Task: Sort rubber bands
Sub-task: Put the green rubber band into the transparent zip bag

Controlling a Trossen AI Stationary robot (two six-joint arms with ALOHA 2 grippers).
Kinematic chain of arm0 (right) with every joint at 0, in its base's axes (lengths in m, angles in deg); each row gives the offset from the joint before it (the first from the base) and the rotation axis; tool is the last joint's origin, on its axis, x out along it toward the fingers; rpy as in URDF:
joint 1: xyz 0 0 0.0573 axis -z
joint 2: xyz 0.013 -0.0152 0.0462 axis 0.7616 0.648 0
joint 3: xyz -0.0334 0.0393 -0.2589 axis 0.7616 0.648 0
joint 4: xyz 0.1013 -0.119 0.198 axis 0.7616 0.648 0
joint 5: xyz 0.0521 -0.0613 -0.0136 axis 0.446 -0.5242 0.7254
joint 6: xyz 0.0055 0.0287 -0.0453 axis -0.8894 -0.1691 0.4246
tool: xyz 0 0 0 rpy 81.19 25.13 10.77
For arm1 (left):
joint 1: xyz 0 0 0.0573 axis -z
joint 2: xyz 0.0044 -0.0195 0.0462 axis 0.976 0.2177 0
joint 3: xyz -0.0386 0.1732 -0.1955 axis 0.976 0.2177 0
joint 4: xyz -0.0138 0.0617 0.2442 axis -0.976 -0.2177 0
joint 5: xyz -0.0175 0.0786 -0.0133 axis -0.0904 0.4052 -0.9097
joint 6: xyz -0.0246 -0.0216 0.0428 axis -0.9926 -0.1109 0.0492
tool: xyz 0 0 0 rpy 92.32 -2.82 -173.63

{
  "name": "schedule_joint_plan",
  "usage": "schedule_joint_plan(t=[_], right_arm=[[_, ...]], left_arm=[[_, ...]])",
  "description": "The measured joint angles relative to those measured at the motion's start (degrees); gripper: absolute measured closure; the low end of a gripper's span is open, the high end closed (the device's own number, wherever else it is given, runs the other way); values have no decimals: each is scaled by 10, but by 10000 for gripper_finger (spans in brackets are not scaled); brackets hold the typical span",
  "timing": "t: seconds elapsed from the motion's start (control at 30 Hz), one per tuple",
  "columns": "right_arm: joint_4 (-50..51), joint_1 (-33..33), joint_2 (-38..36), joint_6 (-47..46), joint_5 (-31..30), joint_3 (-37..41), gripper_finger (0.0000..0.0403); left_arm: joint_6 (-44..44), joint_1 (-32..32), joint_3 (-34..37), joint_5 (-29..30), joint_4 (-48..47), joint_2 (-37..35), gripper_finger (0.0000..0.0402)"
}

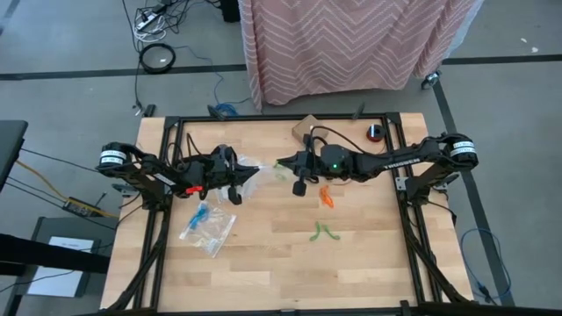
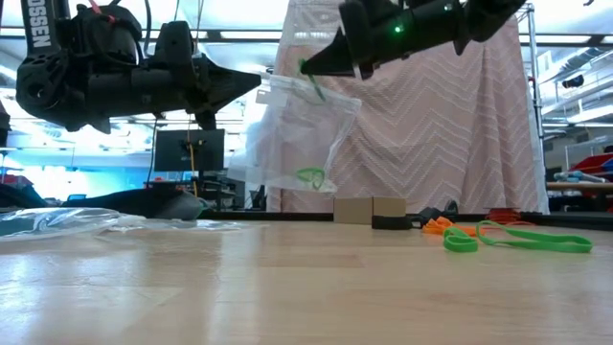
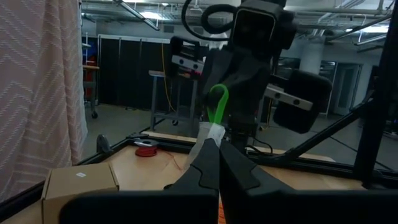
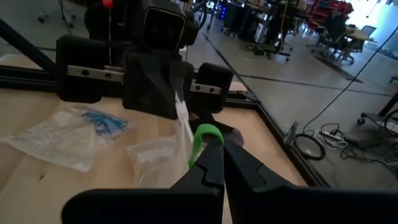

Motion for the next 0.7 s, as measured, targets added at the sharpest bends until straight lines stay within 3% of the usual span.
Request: schedule_joint_plan(t=[0.47,0.7], right_arm=[[72,26,0,-49,11,1,403],[73,28,0,-47,46,1,389]], left_arm=[[-5,0,0,0,0,0,398],[-6,0,0,0,0,0,398]])
